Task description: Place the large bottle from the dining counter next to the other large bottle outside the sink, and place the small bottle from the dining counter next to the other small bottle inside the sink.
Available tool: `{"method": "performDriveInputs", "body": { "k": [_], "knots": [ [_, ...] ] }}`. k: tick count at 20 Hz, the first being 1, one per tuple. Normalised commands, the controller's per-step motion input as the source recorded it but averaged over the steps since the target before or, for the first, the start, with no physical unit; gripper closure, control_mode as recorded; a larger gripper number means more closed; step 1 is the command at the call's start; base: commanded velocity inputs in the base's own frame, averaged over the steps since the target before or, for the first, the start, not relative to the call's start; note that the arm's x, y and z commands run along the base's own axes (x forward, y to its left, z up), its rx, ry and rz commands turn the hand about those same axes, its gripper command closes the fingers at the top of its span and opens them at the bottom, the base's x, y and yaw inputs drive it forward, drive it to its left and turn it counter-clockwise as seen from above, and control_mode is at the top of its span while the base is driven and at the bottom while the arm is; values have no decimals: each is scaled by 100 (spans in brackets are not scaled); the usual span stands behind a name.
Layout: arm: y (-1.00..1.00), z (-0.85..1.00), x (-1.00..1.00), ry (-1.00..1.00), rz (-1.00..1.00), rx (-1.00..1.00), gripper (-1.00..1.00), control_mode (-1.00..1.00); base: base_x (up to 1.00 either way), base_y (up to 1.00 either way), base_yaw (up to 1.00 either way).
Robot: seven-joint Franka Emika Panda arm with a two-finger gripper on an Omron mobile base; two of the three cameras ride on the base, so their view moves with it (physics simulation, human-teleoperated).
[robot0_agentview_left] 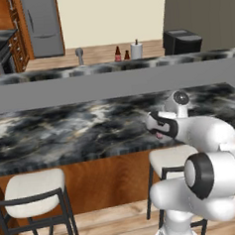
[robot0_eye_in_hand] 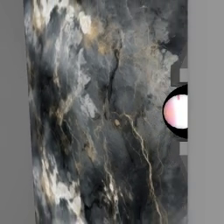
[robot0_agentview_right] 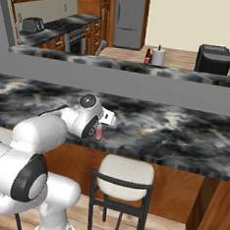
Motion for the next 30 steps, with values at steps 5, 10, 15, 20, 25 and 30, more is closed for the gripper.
{"method": "performDriveInputs", "body": {
  "k": [5,10,15,20,25,30],
  "knots": [
    [0,15,-61,0,0,0,100,-100,0,0,0],
    [0,26,-43,0,0,0,100,-100,0,0,0],
    [0,21,-43,0,0,0,100,-100,0,0,0],
    [0,26,-36,0,0,0,100,-100,0,0,0],
    [0,12,-30,0,0,0,100,-100,0,0,0],
    [0,2,-20,0,0,0,100,100,-5,0,0]
  ]
}}
